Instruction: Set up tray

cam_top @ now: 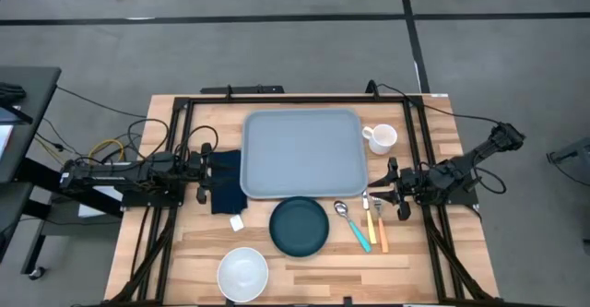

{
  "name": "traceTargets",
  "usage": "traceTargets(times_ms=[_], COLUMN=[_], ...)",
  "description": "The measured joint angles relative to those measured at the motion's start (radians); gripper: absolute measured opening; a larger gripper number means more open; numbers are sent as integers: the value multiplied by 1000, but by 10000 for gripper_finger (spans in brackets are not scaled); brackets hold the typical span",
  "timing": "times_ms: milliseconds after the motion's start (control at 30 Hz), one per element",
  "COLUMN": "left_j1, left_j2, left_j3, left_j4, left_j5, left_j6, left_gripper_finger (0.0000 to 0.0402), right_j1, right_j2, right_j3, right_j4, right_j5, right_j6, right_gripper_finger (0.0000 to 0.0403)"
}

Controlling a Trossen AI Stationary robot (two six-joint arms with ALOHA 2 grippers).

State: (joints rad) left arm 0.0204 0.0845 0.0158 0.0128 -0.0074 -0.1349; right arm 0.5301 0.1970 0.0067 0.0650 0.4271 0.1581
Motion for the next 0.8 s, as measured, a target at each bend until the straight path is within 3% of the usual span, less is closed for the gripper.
traceTargets(times_ms=[600, 800], left_j1=[0, 0], left_j2=[0, 0], left_j3=[0, 0], left_j4=[0, 0], left_j5=[0, 0], left_j6=[76, 126], left_gripper_finger=[155, 155], right_j1=[0, -12], right_j2=[0, 0], right_j3=[0, 0], right_j4=[0, 2], right_j5=[-3, 45], right_j6=[-5, -266], right_gripper_finger=[113, 113])
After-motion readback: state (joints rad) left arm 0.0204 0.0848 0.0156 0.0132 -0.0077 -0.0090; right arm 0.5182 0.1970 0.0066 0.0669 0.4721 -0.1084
